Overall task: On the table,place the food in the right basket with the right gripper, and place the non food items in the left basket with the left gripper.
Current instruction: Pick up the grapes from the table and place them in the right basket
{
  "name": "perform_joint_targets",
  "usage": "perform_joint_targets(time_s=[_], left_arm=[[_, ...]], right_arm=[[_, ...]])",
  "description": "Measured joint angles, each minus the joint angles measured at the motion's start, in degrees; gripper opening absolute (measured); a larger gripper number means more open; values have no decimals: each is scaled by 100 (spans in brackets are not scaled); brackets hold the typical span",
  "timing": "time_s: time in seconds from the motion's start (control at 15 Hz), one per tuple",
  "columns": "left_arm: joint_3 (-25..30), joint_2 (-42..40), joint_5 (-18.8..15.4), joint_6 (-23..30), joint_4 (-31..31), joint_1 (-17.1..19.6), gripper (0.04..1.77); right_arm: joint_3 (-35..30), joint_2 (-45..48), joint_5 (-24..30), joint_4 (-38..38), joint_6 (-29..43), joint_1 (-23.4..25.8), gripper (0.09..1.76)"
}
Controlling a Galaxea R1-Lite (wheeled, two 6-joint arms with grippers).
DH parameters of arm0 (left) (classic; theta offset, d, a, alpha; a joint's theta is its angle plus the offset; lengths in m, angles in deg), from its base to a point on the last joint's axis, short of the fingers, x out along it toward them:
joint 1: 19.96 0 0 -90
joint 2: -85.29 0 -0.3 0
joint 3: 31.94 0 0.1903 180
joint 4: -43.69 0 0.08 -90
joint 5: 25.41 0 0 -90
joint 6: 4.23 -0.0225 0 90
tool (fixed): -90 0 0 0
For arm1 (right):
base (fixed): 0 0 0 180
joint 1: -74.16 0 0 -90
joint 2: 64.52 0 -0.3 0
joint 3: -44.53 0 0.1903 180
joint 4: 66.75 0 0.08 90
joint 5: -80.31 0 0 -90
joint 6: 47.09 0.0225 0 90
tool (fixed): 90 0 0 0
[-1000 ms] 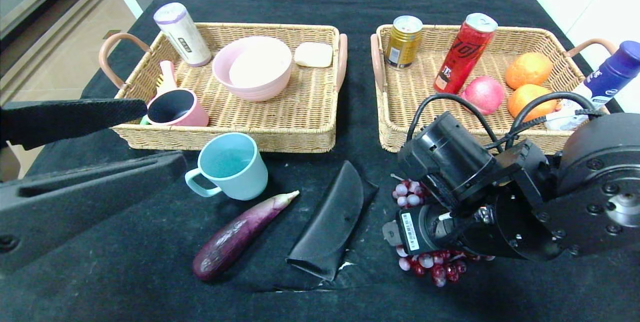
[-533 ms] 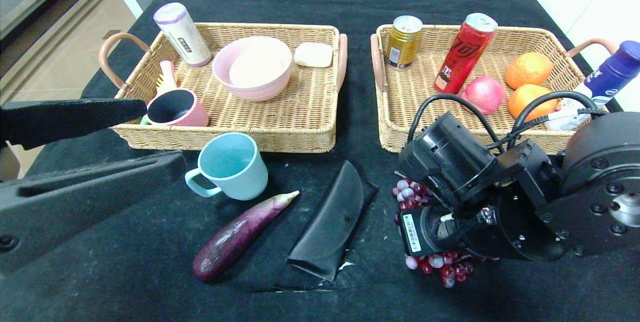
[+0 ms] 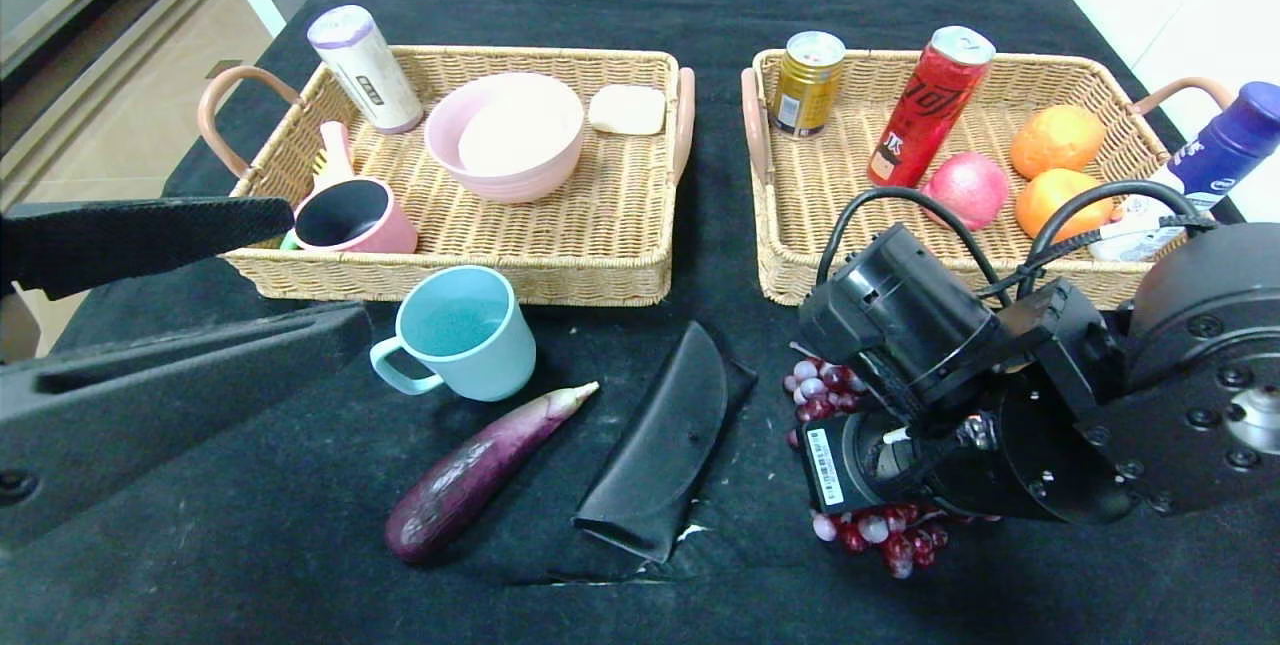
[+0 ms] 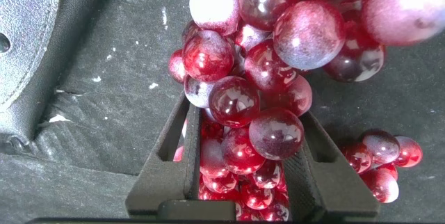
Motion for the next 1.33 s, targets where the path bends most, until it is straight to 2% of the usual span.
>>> perform_joint_targets(time_s=[0.33, 0.8, 1.33], left_arm=[[0, 0, 0, -2, -2, 0, 172], [0, -10, 0, 0, -5, 0, 172], [0, -10, 0, 0, 0, 0, 172]], right_arm=[[-4, 30, 61, 4, 0, -6, 72], [-48, 289, 976, 6, 91, 95, 63], [-9, 514, 1012, 4, 116, 138, 57]])
